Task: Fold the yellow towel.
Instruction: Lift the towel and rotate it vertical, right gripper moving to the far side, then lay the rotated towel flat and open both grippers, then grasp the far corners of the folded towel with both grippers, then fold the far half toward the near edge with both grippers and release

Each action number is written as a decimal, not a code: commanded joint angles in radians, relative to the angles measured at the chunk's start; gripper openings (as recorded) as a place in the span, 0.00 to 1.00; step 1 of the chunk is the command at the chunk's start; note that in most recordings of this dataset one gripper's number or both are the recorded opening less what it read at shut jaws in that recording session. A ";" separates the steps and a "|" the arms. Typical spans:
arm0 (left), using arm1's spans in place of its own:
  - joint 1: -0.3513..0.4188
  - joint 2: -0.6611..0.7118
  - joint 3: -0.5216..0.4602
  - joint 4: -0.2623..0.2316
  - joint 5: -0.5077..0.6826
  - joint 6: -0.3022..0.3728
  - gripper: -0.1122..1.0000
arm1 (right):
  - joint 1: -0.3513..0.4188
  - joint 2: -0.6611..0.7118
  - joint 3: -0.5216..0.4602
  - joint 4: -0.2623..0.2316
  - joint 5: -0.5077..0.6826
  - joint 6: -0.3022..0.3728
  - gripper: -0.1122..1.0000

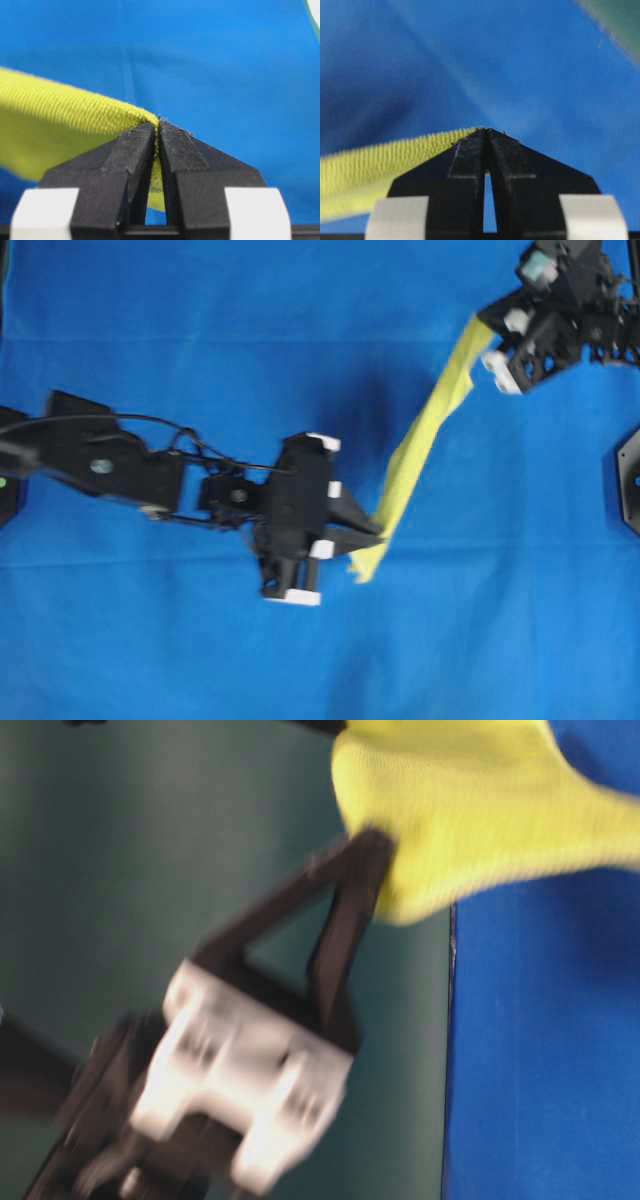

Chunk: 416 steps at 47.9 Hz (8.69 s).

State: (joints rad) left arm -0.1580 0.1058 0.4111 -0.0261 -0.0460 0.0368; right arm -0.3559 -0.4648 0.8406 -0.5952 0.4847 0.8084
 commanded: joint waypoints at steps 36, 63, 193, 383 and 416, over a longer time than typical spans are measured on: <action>-0.025 0.227 -0.342 0.002 -0.060 0.048 0.13 | -0.084 0.051 -0.061 -0.069 -0.020 0.009 0.11; -0.023 0.307 -0.328 -0.002 -0.015 0.005 0.13 | -0.084 0.130 0.006 -0.063 -0.132 0.015 0.11; 0.265 -0.390 0.500 -0.003 -0.345 0.025 0.77 | -0.014 -0.184 0.236 -0.084 -0.492 -0.003 0.65; 0.098 0.020 0.160 0.000 0.066 0.164 0.13 | 0.471 0.262 0.023 0.066 -0.038 0.229 0.15; 0.049 0.123 0.156 0.000 -0.006 0.121 0.13 | 0.514 0.364 0.028 0.066 -0.158 0.310 0.16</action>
State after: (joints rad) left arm -0.0951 0.2408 0.5737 -0.0261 -0.0506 0.1595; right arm 0.1565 -0.0951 0.8713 -0.5308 0.3237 1.1152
